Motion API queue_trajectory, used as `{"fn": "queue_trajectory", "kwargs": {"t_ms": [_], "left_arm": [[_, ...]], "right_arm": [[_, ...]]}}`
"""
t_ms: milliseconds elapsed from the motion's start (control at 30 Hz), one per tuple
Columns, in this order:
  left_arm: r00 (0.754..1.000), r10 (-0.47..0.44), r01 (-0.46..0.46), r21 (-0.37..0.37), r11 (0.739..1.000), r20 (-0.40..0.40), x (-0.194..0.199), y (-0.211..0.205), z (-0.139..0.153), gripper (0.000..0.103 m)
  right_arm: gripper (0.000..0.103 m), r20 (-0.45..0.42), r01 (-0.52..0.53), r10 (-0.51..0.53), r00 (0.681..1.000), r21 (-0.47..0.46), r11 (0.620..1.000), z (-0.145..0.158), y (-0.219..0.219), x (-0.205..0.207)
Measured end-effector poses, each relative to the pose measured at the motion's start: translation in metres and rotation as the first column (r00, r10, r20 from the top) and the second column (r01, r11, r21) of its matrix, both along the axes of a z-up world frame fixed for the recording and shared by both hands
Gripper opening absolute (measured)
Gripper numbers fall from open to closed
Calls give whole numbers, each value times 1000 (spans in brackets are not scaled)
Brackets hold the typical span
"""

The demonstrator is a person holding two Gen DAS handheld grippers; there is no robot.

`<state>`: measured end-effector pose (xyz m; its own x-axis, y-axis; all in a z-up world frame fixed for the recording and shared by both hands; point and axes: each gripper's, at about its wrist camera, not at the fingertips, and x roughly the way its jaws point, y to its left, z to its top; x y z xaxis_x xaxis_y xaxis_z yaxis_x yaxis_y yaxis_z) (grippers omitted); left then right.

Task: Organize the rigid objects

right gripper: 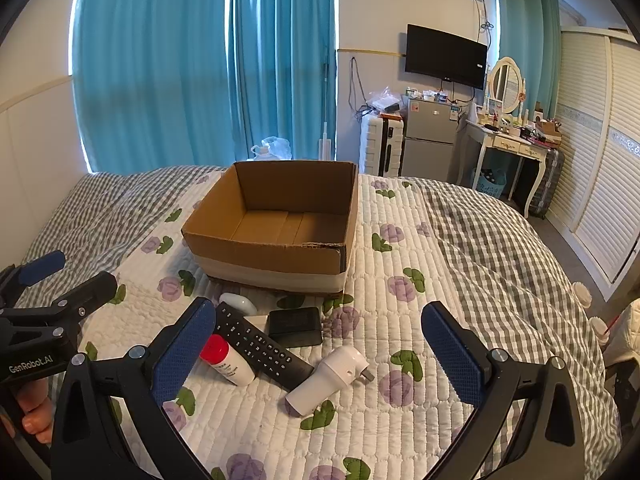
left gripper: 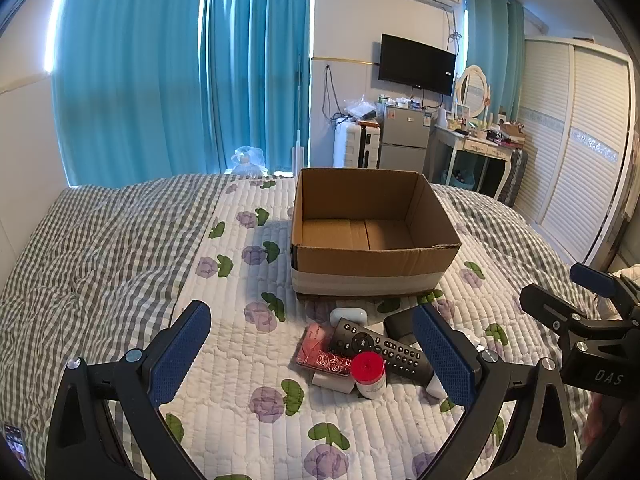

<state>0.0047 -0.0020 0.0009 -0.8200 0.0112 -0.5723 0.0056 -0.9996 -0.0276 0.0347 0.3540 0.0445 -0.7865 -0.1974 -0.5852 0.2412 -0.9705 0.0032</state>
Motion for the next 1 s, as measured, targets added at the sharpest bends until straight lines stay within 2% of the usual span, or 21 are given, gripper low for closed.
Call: {"fn": "queue_trajectory", "kwargs": {"t_ms": [1000], "left_arm": [[1000,3,-3,4,1000,6,-2,-1,-1,102]], "right_arm": [[103,2,-3,3,1000,-1,1000,-1,1,1]]}}
